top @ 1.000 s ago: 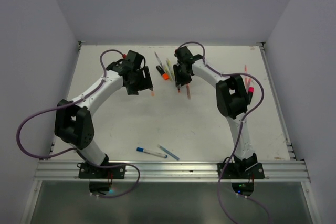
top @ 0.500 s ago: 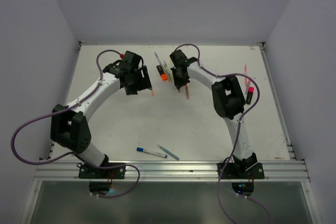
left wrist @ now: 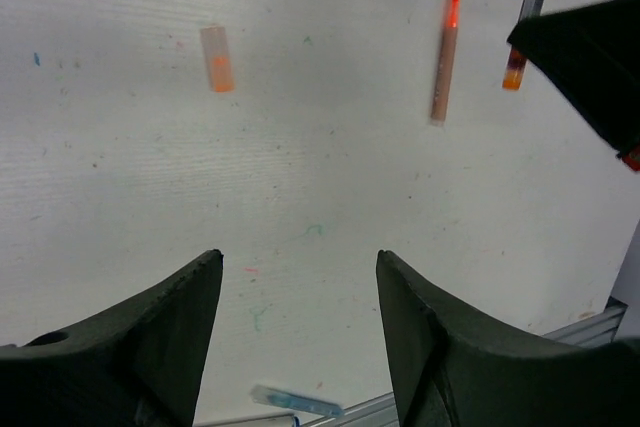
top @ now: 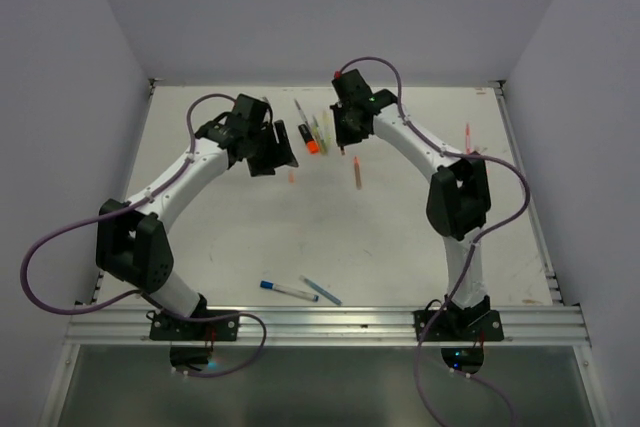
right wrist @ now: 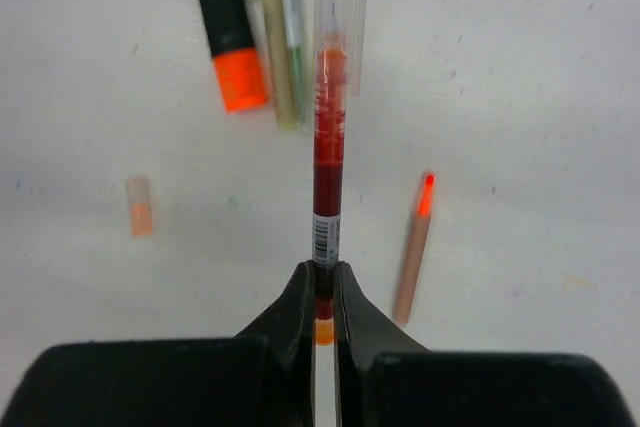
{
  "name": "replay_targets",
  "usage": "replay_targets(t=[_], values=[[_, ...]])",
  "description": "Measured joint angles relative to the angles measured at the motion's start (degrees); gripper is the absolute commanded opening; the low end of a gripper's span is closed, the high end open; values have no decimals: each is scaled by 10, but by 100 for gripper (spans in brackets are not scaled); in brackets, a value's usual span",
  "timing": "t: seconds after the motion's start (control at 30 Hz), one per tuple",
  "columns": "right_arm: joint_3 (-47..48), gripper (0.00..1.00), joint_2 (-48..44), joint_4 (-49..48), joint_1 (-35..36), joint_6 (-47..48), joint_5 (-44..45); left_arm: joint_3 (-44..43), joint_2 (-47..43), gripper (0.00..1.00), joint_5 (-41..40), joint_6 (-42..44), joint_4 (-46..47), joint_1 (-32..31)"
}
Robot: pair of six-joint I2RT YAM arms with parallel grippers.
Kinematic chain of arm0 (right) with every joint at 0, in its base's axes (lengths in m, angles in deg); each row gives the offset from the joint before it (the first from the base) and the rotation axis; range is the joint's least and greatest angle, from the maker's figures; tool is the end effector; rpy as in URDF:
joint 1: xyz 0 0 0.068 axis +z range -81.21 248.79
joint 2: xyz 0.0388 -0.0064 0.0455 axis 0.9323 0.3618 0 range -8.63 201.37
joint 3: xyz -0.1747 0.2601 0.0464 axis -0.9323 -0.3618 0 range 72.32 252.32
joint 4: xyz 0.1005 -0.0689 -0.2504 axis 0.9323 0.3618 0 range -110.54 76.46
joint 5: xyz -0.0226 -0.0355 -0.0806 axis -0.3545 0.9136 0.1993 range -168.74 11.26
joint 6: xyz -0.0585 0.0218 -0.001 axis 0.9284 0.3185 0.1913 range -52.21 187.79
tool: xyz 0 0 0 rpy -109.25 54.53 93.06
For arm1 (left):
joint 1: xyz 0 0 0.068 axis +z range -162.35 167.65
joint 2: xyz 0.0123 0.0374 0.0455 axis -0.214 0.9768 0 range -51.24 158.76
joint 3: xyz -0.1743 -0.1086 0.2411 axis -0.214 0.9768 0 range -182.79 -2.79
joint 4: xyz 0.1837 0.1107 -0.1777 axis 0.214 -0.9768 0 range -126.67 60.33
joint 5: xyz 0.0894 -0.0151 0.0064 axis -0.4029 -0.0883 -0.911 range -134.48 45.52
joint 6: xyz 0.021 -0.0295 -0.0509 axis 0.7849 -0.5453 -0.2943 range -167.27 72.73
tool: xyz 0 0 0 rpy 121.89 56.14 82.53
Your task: Open the pen caps
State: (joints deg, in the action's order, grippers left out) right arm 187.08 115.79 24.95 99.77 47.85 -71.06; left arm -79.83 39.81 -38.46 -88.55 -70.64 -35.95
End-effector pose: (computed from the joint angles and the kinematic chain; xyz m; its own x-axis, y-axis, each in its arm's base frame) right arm 0.4607 0.2691 0.2841 -0.8131 -0.0940 -0.5745 -0.1780 0.9797 0.0917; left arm 0.3327 -0.1507 0.3178 -0.8630 -0.3390 -0.3746 -0.1545 0.8830 -0.4432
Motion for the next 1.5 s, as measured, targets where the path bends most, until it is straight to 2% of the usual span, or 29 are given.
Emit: replay_targets(t=[0.27,0.43,0.7,1.07,1.27,1.37,1.4,1.47,1.5], values=[[-245,0,-212,-33,0,16,-179,-6,0,67,97,-16,67,18],[-337,0,-267,-66,1,20,-298,-3,0,67,147,-38,120,25],[-355,0,-273,-108,2,8,-389,24,4,65,185,-63,164,22],[-355,0,-277,-129,12,-11,-418,24,24,57,188,-67,165,17],[-355,0,-290,-131,18,-17,-419,24,37,43,186,-68,161,17],[-355,0,-293,-135,20,-21,-420,24,37,31,186,-68,161,16],[-355,0,-293,-135,20,-21,-420,24,37,19,186,-69,162,16],[-355,0,-293,-133,21,-22,-420,24,37,4,189,-79,163,14],[-355,14,-292,-133,24,-22,-420,23,37,0,193,-87,168,14]])
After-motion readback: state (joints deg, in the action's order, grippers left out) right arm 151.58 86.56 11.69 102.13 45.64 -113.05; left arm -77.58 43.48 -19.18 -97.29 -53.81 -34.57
